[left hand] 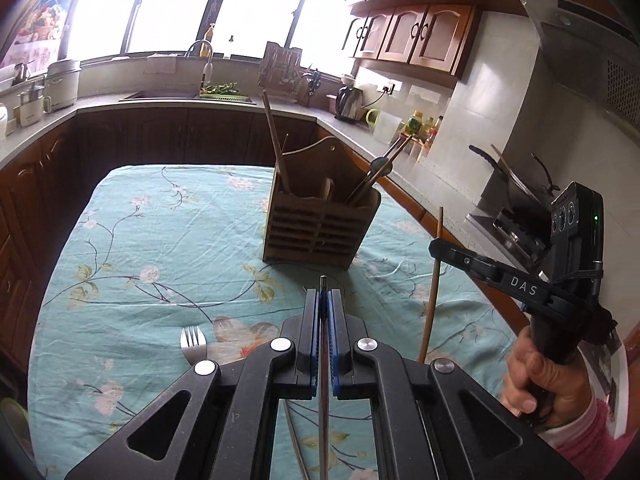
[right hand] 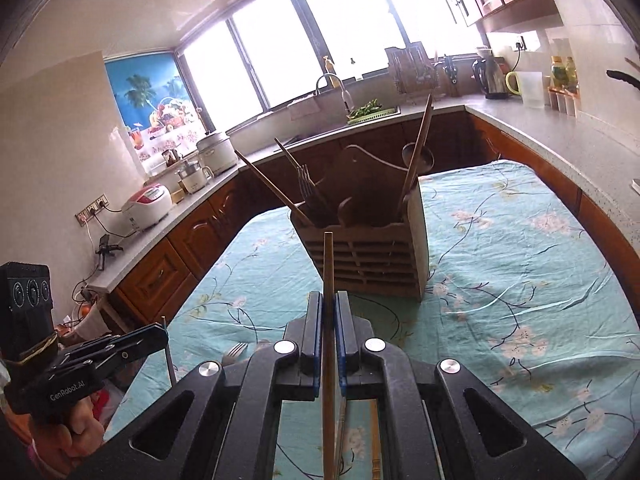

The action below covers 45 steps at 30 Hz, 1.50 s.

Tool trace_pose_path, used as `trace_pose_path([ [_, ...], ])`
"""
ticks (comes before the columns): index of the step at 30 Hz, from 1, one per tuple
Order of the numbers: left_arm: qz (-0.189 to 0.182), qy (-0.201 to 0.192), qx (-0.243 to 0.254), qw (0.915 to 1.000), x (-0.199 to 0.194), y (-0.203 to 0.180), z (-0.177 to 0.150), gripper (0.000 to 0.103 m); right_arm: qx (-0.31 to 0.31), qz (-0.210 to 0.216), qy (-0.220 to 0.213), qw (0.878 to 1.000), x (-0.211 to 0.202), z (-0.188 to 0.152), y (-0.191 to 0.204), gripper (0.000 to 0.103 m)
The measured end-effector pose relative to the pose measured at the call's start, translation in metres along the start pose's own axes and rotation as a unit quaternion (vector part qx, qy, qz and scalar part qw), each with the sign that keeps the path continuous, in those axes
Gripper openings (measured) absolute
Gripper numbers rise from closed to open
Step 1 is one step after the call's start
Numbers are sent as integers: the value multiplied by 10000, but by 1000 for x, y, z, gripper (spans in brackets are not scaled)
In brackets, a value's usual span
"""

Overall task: Organize utensils
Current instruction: 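Lift both chopsticks upright and carry them over the wooden caddy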

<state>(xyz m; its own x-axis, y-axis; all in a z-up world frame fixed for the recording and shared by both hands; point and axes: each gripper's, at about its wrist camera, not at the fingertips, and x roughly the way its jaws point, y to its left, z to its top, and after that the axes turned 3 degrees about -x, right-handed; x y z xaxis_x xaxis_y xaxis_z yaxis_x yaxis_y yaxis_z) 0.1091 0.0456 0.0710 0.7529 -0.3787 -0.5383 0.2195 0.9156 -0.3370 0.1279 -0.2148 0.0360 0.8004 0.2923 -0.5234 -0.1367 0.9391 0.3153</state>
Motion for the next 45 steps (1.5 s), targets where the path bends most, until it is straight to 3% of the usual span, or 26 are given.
trace_pose_path([
  [8, -109, -427, 36, 9990, -42, -1, -6, 1, -96, 44, -546, 9985, -36, 16, 11, 6],
  [25, -106, -726, 105, 9973, -39, 0, 6, 1, -76, 16, -878, 9961, -48, 29, 6, 6],
  [45, -144, -1572, 383, 9867, -13, 1, 75, 1, -88, -204, -1397, 9899, -28, 95, -10, 6],
])
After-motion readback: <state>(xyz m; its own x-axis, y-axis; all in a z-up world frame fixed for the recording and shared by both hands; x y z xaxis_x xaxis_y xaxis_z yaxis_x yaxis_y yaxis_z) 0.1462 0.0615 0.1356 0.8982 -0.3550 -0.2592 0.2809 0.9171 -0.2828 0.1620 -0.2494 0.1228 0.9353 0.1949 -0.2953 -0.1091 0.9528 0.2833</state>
